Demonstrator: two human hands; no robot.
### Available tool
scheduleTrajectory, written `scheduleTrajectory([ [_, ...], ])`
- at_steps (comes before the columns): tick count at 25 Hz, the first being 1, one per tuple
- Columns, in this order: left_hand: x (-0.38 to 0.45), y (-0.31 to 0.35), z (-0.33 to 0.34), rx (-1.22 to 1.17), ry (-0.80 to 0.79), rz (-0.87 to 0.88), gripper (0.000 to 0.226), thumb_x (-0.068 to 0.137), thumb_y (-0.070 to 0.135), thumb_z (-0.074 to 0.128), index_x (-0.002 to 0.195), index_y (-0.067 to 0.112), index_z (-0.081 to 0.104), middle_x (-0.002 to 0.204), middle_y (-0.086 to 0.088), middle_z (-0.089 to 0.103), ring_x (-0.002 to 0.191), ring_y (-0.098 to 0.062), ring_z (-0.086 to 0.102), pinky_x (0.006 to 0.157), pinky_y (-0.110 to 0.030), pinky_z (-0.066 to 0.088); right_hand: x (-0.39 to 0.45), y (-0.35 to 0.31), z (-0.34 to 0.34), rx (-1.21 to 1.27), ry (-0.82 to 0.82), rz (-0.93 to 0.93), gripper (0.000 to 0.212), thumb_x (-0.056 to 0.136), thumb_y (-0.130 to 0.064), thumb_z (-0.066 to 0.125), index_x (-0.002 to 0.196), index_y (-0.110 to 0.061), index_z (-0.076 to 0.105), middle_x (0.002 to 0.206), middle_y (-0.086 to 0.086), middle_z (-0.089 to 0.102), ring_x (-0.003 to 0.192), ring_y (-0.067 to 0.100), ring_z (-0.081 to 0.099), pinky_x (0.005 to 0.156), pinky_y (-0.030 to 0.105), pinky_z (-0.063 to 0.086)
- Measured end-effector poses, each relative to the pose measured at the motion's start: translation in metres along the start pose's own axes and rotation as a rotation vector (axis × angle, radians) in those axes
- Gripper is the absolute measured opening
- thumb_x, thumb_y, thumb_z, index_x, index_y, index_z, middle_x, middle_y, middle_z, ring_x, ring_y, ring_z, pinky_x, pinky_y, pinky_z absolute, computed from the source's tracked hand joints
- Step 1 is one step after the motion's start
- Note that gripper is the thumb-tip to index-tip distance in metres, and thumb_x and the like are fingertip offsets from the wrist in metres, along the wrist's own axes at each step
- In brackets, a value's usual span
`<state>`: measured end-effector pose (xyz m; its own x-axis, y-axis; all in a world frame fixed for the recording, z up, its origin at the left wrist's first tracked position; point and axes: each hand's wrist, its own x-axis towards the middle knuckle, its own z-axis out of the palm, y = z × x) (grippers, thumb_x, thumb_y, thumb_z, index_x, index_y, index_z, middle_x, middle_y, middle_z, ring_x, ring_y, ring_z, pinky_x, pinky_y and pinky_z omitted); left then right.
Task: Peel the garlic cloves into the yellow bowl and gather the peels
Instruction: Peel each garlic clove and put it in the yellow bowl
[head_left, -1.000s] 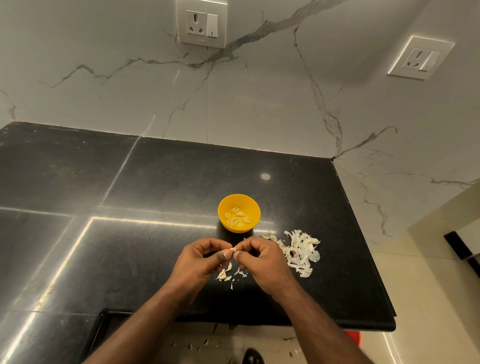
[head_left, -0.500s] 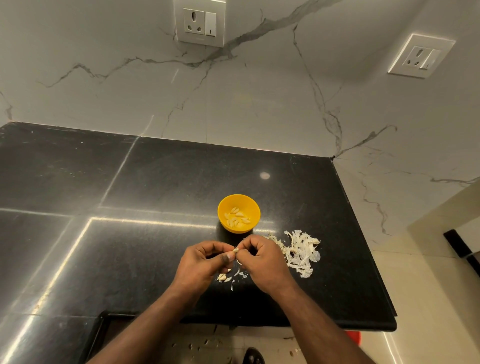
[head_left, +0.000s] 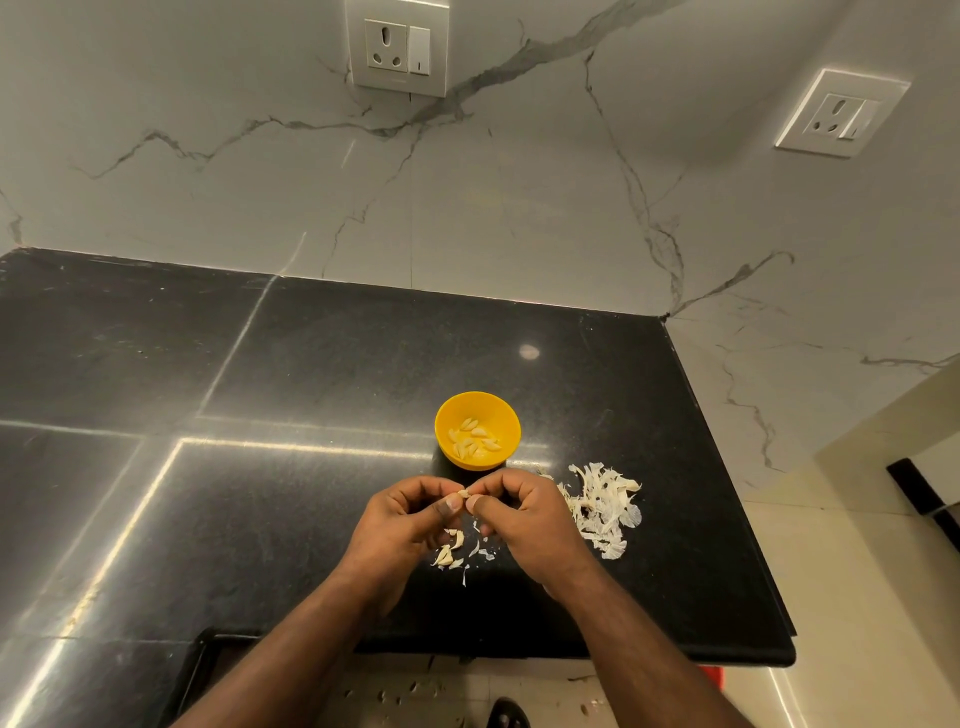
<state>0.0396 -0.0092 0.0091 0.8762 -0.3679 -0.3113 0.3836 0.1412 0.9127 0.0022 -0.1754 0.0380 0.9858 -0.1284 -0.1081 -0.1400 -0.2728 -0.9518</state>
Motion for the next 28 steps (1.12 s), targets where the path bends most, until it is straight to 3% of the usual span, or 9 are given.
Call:
scheduleTrajectory([
  [4,0.002,-0.001,0.0,-0.065,-0.02,-0.049,0.014,0.085,0.017,0.071,0.095,0.008,0.076,0.088,-0.017,0.068,0.078,-0.03,0.057,0.065,-0.034,0.047,0.002,0.002,0.001,-0.022,0.002,0.001,0.014,0.09,-0.012,0.067,0.081,-0.021,0.073,0.067,-0.003,0.067,0.064,0.011,0.063,0.067,0.041,0.057],
  [6,0.002,0.0,0.001,-0.097,-0.028,-0.067,0.013,0.083,0.018,0.071,0.092,0.01,0.076,0.084,-0.012,0.067,0.074,-0.025,0.056,0.065,-0.033,0.046,0.003,0.006,0.003,-0.056,0.025,0.01,0.016,0.089,-0.014,0.066,0.077,-0.023,0.071,0.067,-0.003,0.066,0.064,0.011,0.062,0.066,0.043,0.057],
  [10,0.002,0.002,0.0,-0.142,-0.02,-0.09,0.018,0.083,0.018,0.071,0.097,0.008,0.072,0.085,-0.008,0.069,0.07,-0.012,0.061,0.06,-0.024,0.047,0.006,0.022,-0.002,-0.24,0.108,0.076,0.013,0.085,-0.019,0.064,0.073,-0.02,0.069,0.071,-0.004,0.068,0.064,0.009,0.061,0.066,0.039,0.054],
  [14,0.005,0.002,0.0,-0.147,0.01,-0.136,0.017,0.091,0.012,0.068,0.103,0.002,0.073,0.083,-0.01,0.069,0.066,-0.01,0.061,0.057,-0.02,0.048,0.011,0.026,-0.018,-0.369,0.145,0.164,0.027,0.085,-0.037,0.06,0.073,-0.013,0.068,0.071,0.001,0.068,0.07,0.018,0.064,0.067,0.041,0.053],
  [17,0.006,0.002,0.001,-0.13,0.016,-0.138,0.019,0.092,0.012,0.067,0.105,-0.001,0.072,0.079,-0.009,0.068,0.064,-0.01,0.059,0.056,-0.018,0.046,0.011,0.024,-0.023,-0.468,0.138,0.111,0.007,0.086,-0.022,0.069,0.085,-0.027,0.073,0.083,-0.014,0.068,0.077,0.003,0.061,0.07,0.024,0.049],
  [19,0.006,0.002,0.001,-0.088,0.01,-0.134,0.018,0.092,0.013,0.068,0.102,0.0,0.073,0.078,-0.009,0.066,0.064,-0.01,0.057,0.057,-0.02,0.045,0.008,0.019,-0.022,-0.399,0.093,0.019,0.027,0.086,-0.011,0.069,0.104,-0.03,0.075,0.097,-0.019,0.067,0.087,-0.002,0.06,0.077,0.01,0.044],
  [21,0.007,0.001,0.001,-0.033,-0.003,-0.136,0.014,0.093,0.013,0.068,0.096,0.001,0.075,0.077,-0.009,0.065,0.065,-0.012,0.055,0.059,-0.023,0.043,0.007,0.013,-0.017,-0.27,0.024,-0.06,0.031,0.087,-0.01,0.071,0.113,-0.026,0.075,0.103,-0.017,0.069,0.094,-0.003,0.061,0.082,0.006,0.043],
  [24,0.007,0.001,0.001,0.032,-0.028,-0.146,0.013,0.095,0.011,0.066,0.094,0.001,0.074,0.076,-0.011,0.065,0.067,-0.017,0.055,0.062,-0.028,0.041,0.007,0.011,-0.009,-0.211,-0.033,-0.129,0.025,0.087,-0.012,0.075,0.109,-0.023,0.076,0.101,-0.012,0.072,0.095,0.0,0.064,0.083,0.011,0.048],
  [28,0.008,0.003,-0.001,0.045,-0.035,-0.152,0.015,0.095,0.015,0.066,0.093,0.002,0.075,0.079,-0.013,0.067,0.069,-0.018,0.057,0.063,-0.028,0.042,0.006,0.012,-0.008,-0.206,-0.015,-0.111,0.011,0.088,-0.021,0.074,0.092,-0.03,0.076,0.088,-0.015,0.071,0.084,0.006,0.066,0.077,0.028,0.055],
])
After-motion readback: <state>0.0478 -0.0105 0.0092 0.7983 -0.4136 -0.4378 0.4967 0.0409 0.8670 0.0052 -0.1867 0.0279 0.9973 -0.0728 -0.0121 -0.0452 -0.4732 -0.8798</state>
